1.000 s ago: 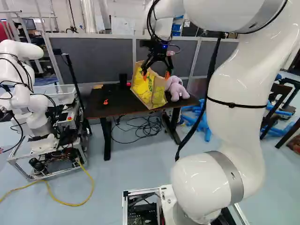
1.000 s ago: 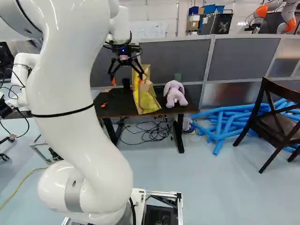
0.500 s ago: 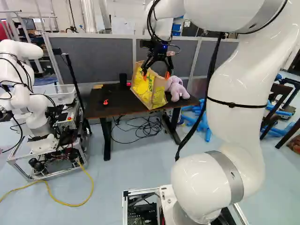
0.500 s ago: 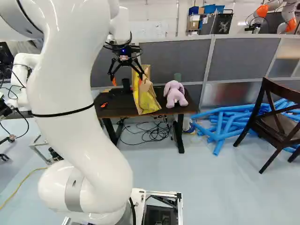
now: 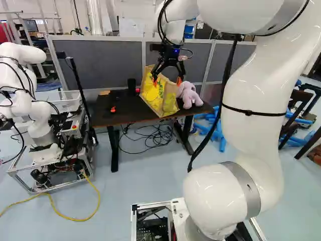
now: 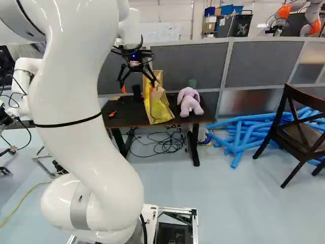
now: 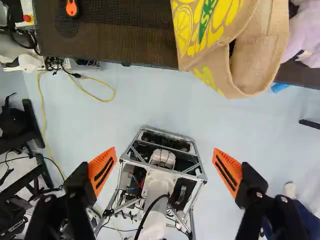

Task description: Pick up the bag on the ground and place it on the table

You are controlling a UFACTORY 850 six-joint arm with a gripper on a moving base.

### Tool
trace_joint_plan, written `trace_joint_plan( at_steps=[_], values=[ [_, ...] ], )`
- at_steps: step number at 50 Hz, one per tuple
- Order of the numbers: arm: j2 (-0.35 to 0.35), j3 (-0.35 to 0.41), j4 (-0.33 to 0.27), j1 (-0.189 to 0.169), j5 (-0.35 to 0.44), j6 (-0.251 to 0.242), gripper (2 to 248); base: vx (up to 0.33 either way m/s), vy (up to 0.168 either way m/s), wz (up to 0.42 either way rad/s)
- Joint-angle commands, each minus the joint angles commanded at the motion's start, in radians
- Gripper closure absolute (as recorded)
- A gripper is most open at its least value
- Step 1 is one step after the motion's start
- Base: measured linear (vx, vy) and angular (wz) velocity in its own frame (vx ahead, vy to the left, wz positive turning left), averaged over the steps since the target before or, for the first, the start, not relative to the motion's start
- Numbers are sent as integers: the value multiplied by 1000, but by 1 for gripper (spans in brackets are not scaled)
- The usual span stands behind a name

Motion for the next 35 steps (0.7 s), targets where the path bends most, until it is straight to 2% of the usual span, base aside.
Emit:
trace_joint_plan(
  at_steps=[17,35],
  values=[
    [16,41,-2,-2,63,6,3,0,0,0],
    [42,108,-6,-6,165,15,3,0,0,0]
  ],
)
